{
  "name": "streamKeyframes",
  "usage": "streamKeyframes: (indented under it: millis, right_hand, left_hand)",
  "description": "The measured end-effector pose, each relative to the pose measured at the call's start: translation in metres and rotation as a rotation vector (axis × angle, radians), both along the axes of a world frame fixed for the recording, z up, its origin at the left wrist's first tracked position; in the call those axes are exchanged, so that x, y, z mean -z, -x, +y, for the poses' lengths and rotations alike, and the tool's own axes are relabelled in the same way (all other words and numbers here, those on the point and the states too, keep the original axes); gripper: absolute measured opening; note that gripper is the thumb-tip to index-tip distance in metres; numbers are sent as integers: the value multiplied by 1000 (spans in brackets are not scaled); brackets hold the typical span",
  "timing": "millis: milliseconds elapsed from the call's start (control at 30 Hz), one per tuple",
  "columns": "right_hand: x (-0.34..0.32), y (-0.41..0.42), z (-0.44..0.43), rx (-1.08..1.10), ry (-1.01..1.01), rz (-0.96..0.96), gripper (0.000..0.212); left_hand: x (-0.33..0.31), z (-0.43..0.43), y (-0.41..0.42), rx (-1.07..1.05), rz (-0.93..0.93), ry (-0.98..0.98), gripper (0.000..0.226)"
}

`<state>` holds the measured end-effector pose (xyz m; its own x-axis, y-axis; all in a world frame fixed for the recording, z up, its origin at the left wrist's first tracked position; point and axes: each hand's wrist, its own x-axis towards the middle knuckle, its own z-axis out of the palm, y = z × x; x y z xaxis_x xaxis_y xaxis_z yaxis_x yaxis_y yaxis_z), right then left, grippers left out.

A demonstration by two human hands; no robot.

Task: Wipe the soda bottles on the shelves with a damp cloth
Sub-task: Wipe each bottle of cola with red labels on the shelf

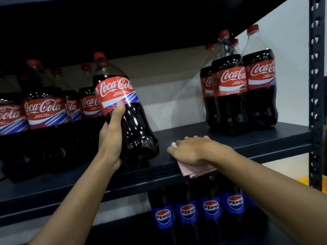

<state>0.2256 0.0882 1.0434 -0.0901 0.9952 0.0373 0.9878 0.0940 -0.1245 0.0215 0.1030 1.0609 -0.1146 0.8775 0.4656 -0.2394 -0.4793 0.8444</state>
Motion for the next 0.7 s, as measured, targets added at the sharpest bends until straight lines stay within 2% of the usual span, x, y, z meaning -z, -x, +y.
streamKeyframes:
  millis: [100, 200, 333, 367, 433, 533, 600, 667, 700]
  right_hand:
    - [-4, 6, 10, 8, 33, 53, 78]
    - [-6, 11, 21, 3, 58, 42, 74]
    - [-5, 18, 29, -1, -89, 42, 70]
    - [-8, 20, 27, -26, -145, 101, 65]
    - [-14, 25, 22, -137, -202, 339, 65]
    - [-23, 36, 16, -327, -103, 724, 75]
    - [-26, 40, 18, -389, -44, 842, 56]
    - [-29, 44, 14, -410, -37, 886, 32]
    - [-29, 46, 14, -420, -47, 906, 28]
  left_hand:
    - [1, 5, 5, -87, 48, -38, 97]
    - [0, 3, 6, -157, 121, -72, 94]
    - [1, 2, 12, -261, 243, -140, 79]
    - [1, 3, 16, -264, 253, -149, 79]
    - [2, 5, 20, -235, 268, -147, 78]
    - [0, 3, 26, -138, 294, -119, 79]
    - [1, 1, 33, -86, 344, -96, 83]
    - [5, -4, 43, -93, 449, -17, 100]
    - [8, -8, 49, -110, 506, 29, 105]
